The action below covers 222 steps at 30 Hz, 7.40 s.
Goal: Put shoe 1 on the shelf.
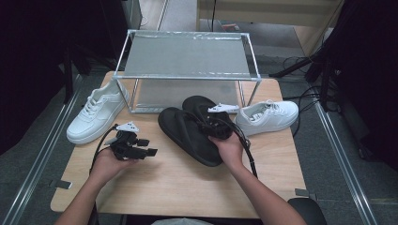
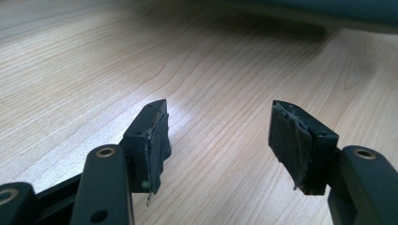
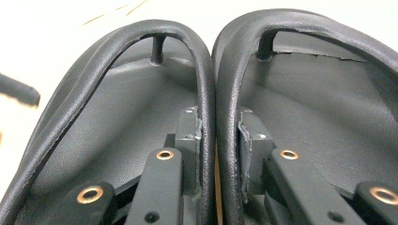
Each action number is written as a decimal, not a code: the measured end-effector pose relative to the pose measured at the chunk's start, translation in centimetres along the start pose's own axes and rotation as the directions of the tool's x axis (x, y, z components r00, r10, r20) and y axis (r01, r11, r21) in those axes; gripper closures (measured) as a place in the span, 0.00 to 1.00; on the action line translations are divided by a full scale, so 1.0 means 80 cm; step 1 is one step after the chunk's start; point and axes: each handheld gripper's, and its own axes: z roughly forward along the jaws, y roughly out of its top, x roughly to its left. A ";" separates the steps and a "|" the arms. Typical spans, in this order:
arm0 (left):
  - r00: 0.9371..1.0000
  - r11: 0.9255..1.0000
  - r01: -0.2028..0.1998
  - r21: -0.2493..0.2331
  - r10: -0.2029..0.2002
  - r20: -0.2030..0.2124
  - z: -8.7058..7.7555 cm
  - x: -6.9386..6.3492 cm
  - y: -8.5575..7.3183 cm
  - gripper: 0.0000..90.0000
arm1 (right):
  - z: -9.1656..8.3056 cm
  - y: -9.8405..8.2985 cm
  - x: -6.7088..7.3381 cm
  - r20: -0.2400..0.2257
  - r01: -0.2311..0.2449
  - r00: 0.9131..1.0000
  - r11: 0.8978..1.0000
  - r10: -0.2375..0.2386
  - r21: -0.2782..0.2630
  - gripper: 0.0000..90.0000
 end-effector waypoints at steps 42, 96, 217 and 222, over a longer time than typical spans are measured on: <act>0.999 1.000 -0.012 -0.009 0.013 0.034 -0.006 -0.005 0.009 0.67 | 0.087 0.064 -0.029 0.105 -0.057 0.993 0.997 0.063 -0.055 0.60; 1.000 0.973 -0.023 -0.228 0.017 -0.025 -0.052 0.071 0.263 0.99 | -0.021 -0.069 -0.003 -0.154 -0.020 0.988 0.999 0.028 0.050 0.97; 0.996 0.971 -0.058 -0.232 0.038 -0.087 -0.039 0.079 0.257 0.98 | 0.084 0.014 0.037 -0.127 -0.048 0.991 0.999 0.050 0.018 1.00; 0.996 0.971 -0.053 -0.233 0.035 -0.084 -0.039 0.079 0.257 0.97 | 0.061 0.000 0.031 -0.122 -0.034 0.992 0.999 0.035 0.016 1.00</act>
